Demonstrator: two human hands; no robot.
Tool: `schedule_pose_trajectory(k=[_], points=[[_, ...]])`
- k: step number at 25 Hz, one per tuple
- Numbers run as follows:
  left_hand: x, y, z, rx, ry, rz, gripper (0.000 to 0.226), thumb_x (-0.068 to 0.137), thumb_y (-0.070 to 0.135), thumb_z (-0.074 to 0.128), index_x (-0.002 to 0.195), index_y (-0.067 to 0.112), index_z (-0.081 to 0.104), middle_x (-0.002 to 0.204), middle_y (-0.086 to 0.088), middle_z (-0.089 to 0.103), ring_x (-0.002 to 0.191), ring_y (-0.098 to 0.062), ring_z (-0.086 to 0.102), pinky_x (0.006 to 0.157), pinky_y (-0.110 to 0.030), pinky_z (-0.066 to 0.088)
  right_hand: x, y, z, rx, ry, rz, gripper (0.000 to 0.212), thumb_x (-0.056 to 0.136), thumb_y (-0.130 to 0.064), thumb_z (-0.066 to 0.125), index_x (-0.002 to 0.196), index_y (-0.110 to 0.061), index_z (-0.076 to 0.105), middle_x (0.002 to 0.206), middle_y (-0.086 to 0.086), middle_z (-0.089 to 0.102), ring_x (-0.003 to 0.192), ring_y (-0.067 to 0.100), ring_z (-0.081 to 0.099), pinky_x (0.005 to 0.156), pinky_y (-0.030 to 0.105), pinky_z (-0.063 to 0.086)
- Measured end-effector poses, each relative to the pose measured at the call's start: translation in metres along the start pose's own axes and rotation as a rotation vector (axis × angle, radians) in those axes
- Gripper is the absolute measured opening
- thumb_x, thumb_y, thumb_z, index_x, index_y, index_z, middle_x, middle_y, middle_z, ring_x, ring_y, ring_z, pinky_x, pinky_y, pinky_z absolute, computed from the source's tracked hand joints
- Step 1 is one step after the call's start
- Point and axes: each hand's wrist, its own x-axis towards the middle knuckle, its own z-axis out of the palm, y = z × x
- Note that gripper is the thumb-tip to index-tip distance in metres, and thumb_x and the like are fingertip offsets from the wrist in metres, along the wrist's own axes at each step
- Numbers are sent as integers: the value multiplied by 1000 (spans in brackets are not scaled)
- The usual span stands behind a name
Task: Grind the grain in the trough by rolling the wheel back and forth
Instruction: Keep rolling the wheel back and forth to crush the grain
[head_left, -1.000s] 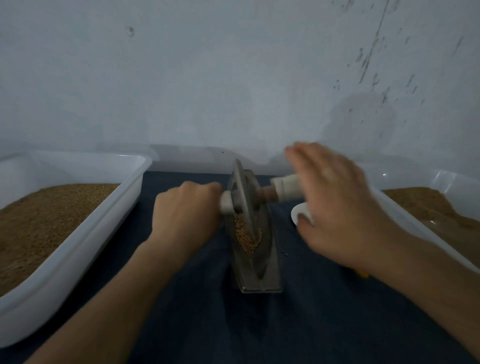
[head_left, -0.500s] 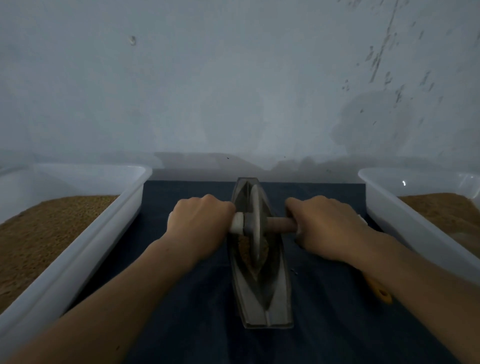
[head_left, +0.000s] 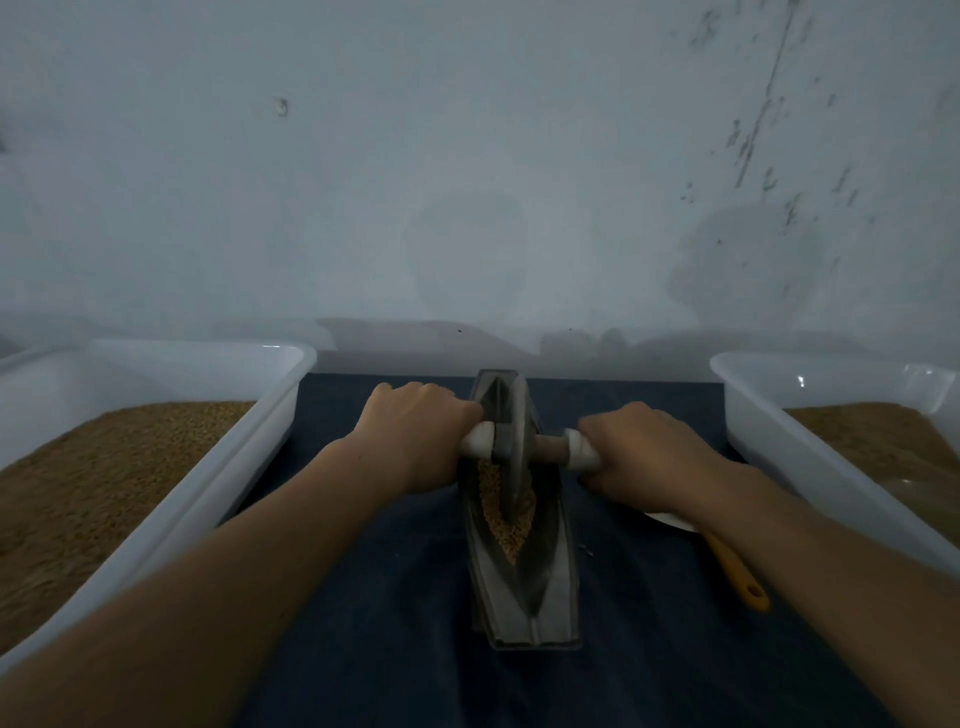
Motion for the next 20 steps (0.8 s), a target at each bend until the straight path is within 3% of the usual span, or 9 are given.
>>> schedule_pose_trajectory(k=[2, 4, 8, 10, 12, 15, 20], points=[[-7, -1, -8, -60, -70, 0, 25, 82, 44, 64, 103, 39, 53, 98, 7, 59, 89, -21, 60, 74, -42, 52, -13, -4, 1, -25, 43, 6, 22, 84, -44, 66, 84, -35, 46, 86, -6, 57, 77, 21, 60, 63, 34, 49], [-17, -1, -13, -68, -103, 7, 21, 80, 43, 63, 100, 41, 54, 92, 9, 58, 83, -19, 58, 68, -39, 48, -27, -10, 1, -75, 85, -3, 23, 86, -45, 63, 84, -36, 42, 83, -6, 55, 73, 21, 57, 58, 32, 43], [-35, 0, -12, -67, -45, -8, 32, 75, 47, 65, 92, 39, 39, 76, 13, 41, 62, -10, 41, 54, -29, 31, -44, -18, -3, -155, 132, 60, 26, 82, -43, 66, 77, -35, 41, 72, -10, 47, 62, 15, 45, 47, 27, 22], [-32, 2, -7, -36, -52, -61, 30, 76, 45, 67, 92, 33, 45, 74, 11, 39, 61, -11, 42, 54, -31, 34, -39, -20, 0, -182, 130, 87, 30, 83, -40, 68, 72, -33, 41, 73, -9, 46, 63, 17, 44, 45, 27, 18], [-20, 1, 2, 21, -43, -87, 21, 79, 41, 65, 94, 29, 57, 73, 8, 42, 61, -14, 46, 55, -33, 37, -23, -18, 6, -174, 143, 87, 33, 84, -38, 67, 69, -32, 38, 73, -9, 46, 64, 18, 45, 47, 27, 21], [10, -5, 12, 71, 13, -107, 15, 82, 35, 64, 95, 28, 62, 73, 6, 46, 57, -15, 44, 52, -32, 33, 12, -9, 11, -132, 149, 75, 22, 84, -39, 65, 78, -33, 45, 76, -6, 47, 68, 21, 47, 57, 30, 34], [48, -17, 16, 27, -4, -113, 15, 84, 32, 62, 99, 30, 64, 91, 1, 61, 78, -24, 60, 61, -36, 41, 53, 0, 10, -110, 122, 45, 17, 82, -38, 64, 76, -30, 50, 77, -7, 56, 66, 20, 51, 55, 28, 36]])
